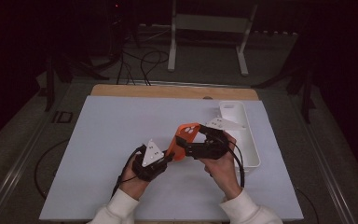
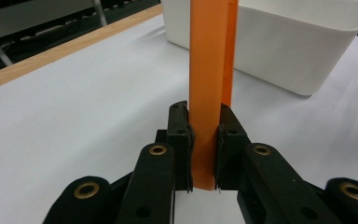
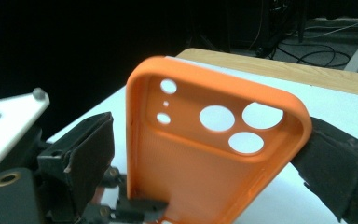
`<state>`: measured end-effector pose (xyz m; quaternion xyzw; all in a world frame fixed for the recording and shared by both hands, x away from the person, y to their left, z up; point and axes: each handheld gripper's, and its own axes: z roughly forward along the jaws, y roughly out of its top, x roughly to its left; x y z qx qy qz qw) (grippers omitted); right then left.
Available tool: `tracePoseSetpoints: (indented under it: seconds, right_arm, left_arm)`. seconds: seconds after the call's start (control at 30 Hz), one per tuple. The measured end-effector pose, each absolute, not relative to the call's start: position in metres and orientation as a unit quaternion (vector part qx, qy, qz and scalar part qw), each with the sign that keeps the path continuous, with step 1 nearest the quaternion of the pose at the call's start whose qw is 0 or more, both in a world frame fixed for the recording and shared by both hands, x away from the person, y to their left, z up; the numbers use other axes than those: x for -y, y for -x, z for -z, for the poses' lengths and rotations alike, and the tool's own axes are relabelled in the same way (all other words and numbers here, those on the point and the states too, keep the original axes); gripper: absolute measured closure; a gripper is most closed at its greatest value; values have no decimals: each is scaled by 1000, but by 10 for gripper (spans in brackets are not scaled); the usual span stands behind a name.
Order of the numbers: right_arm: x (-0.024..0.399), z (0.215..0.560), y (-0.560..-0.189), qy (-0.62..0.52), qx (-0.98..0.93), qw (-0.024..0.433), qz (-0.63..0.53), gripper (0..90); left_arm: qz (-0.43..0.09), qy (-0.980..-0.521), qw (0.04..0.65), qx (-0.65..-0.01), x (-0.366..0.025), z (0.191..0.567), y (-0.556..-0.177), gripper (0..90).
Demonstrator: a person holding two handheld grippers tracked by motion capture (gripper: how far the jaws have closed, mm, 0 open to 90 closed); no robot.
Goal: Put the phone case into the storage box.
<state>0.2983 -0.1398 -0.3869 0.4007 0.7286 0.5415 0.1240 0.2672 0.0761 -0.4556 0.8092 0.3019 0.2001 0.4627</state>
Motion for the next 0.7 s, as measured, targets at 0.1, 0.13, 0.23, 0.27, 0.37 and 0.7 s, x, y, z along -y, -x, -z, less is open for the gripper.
tracePoseSetpoints:
  seconds: [0.1, 0.13, 0.23, 0.27, 0.37, 0.7]
  right_arm:
    - [138, 386, -299, -408, -724, 124, -542, 90]
    - [136, 385, -300, -413, -720, 125, -544, 117]
    - [134, 385, -301, -418, -714, 124, -548, 129]
    - [134, 385, -301, -420, -713, 124, -548, 132]
    - [134, 386, -302, -424, -709, 120, -550, 138]
    - [133, 388, -305, -432, -707, 111, -549, 140]
  left_arm:
    - [-203, -809, 462, -303, -76, 456, -267, 804]
    - [-207, -809, 460, -302, -74, 457, -266, 803]
    - [-206, -811, 458, -300, -73, 457, -265, 801]
    - [-207, -811, 458, -300, -72, 457, -265, 800]
    - [-206, -812, 456, -300, -72, 458, -265, 799]
    - [-202, -814, 455, -299, -71, 459, -266, 795]
